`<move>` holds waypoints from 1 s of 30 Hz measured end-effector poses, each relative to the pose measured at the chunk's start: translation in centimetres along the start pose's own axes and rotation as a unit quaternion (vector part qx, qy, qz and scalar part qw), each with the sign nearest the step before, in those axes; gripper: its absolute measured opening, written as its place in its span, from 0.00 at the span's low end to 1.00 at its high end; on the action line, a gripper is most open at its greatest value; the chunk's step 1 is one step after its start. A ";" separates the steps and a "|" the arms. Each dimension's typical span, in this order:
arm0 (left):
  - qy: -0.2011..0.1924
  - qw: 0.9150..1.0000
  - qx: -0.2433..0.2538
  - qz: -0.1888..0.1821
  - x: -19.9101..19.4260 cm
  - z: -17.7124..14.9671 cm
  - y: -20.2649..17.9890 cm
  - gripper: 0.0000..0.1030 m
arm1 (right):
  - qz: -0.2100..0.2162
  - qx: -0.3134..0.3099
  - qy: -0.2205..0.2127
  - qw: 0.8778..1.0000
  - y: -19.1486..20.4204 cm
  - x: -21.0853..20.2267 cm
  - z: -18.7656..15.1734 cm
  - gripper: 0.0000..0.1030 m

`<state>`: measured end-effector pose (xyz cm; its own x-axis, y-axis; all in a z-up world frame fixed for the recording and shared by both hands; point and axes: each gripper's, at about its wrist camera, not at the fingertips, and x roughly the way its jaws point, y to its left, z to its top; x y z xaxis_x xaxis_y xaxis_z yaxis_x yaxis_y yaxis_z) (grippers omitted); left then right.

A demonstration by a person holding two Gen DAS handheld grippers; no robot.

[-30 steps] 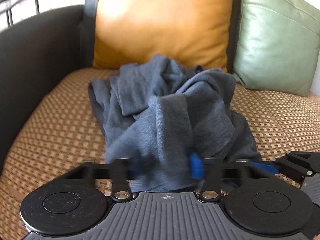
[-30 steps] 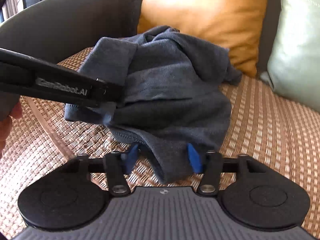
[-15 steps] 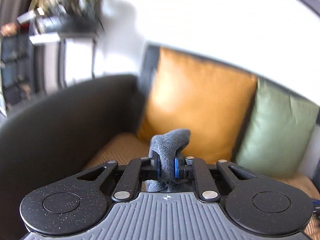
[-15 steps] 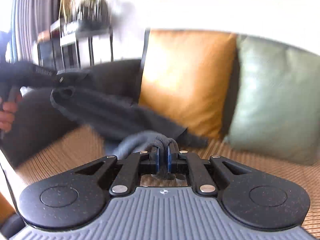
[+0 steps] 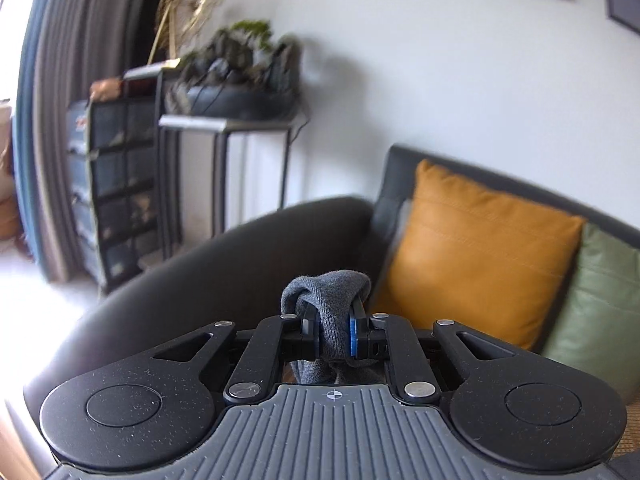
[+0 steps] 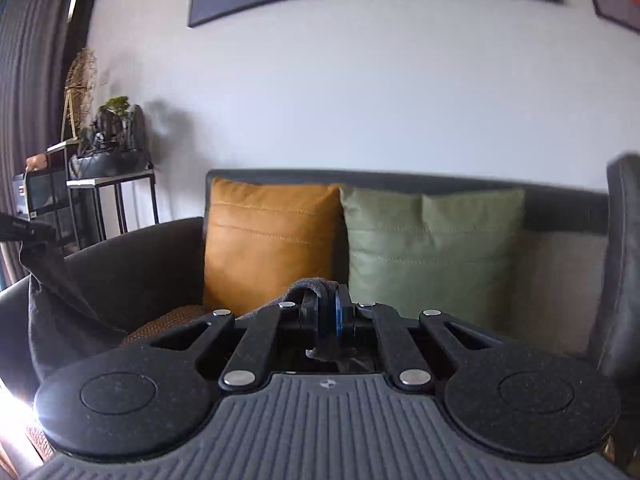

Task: Fold clothes
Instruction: 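Grasp the grey shirt with the left gripper while the right gripper grasps it too, then lift the grey shirt high with both grippers and shake it out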

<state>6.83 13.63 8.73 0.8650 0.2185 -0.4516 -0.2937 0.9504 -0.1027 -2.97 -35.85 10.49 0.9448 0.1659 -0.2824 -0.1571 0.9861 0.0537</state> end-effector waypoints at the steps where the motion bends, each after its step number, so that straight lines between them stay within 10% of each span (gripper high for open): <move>1: 0.020 1.000 0.008 0.010 1.4 -1.5 0.0 0.09 | -0.002 0.007 0.016 1.000 -0.3 0.4 -1.3 0.08; 7: 0.142 0.986 0.056 0.067 9.8 -10.2 0.2 0.14 | -0.008 0.044 0.130 0.991 -0.9 5.3 -9.9 0.08; 10: 0.175 0.975 0.114 0.070 11.0 -14.1 -1.0 0.37 | -0.009 0.057 0.170 0.984 -0.8 7.5 -12.4 0.08; 18: 0.093 0.970 0.215 -0.060 1.2 -14.2 -6.0 0.66 | 0.018 0.078 0.159 0.984 0.3 8.5 -10.9 0.08; 24: 0.049 0.941 0.253 -0.220 -7.9 -18.2 -12.5 0.77 | 0.058 0.052 0.127 0.989 3.3 7.7 -7.3 0.08; 30: 0.064 0.916 0.285 -0.274 -11.0 -27.7 -19.4 0.76 | 0.080 0.037 0.110 0.990 5.1 7.0 -3.9 0.08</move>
<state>-8.31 -13.33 -8.86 0.7531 -0.3192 -0.5752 0.4626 0.8787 0.1180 1.72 -29.68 5.06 0.8228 0.3247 -0.4665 -0.2698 0.9455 0.1821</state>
